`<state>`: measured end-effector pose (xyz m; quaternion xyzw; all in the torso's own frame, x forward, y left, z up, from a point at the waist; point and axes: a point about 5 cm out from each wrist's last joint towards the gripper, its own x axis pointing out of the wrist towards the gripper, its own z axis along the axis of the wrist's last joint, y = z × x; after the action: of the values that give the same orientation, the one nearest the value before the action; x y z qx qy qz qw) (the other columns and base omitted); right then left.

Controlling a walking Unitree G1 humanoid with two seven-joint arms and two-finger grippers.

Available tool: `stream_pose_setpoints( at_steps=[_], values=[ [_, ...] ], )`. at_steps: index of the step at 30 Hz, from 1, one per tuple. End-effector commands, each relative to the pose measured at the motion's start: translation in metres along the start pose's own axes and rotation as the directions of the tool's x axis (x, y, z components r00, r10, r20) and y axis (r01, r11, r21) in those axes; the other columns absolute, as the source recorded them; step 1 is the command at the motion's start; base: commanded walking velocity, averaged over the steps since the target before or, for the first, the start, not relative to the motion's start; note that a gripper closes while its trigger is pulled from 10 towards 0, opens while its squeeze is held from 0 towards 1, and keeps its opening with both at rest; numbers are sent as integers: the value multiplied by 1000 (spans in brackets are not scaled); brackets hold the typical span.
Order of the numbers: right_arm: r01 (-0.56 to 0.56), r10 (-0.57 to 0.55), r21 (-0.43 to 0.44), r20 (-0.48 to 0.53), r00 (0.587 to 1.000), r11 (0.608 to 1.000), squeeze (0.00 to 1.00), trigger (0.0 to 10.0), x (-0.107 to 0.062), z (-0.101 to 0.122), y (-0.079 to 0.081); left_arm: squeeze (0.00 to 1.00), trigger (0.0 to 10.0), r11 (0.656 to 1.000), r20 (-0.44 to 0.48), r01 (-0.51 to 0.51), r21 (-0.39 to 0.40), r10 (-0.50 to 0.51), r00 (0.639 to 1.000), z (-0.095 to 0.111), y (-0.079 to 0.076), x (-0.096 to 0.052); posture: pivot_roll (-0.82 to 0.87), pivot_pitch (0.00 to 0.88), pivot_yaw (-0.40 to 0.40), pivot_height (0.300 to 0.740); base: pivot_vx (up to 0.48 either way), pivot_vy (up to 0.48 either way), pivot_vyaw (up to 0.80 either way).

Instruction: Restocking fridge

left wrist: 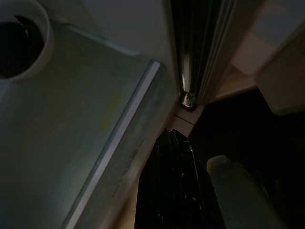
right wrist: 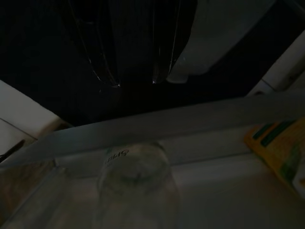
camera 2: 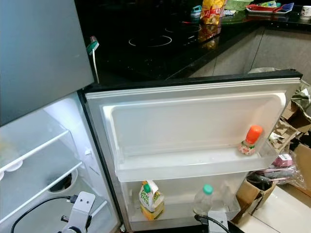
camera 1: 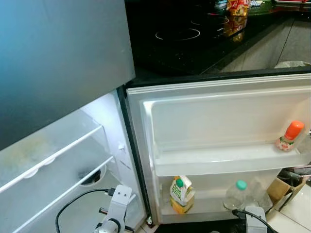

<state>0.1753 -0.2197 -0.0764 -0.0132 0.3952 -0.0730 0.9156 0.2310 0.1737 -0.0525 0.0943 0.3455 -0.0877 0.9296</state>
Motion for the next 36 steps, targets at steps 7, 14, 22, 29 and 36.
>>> stream_pose_setpoints(
  at_steps=[7, 14, 22, 29, 36],
  values=[
    [-3, 4, -24, 44, 999, 1000, 0, 10000, 2, 10, 3, 0, 10000, 1000, 5, 10, 3, -10, 1000, 1, -4, 1, -73, 30, 41, 681, 0, 0, 0],
    [-17, 19, -36, 49, 999, 999, 0, 10000, 2, 11, 4, 0, 10000, 1000, -1, 4, -5, -4, 1000, -4, -4, -1, -72, 26, 33, 681, 0, 0, 0],
    [-25, 27, -35, 59, 998, 999, 0, 10000, 2, 12, 4, 0, 10000, 1000, -1, 3, -17, -3, 1000, -5, -4, -1, -76, 19, 31, 681, 0, 0, 0],
    [-19, 21, -38, 58, 998, 999, 0, 10000, 2, 11, 2, 0, 10000, 1000, 9, 8, -12, -8, 1000, -2, -5, -1, -79, 10, 32, 681, 0, 0, 0],
    [-42, 43, -9, 78, 996, 999, 0, 10000, 1, 12, 3, 0, 10000, 1000, 17, 15, -9, -15, 1000, -1, -4, 0, -79, 6, 38, 681, 0, 0, 0]
  ],
)
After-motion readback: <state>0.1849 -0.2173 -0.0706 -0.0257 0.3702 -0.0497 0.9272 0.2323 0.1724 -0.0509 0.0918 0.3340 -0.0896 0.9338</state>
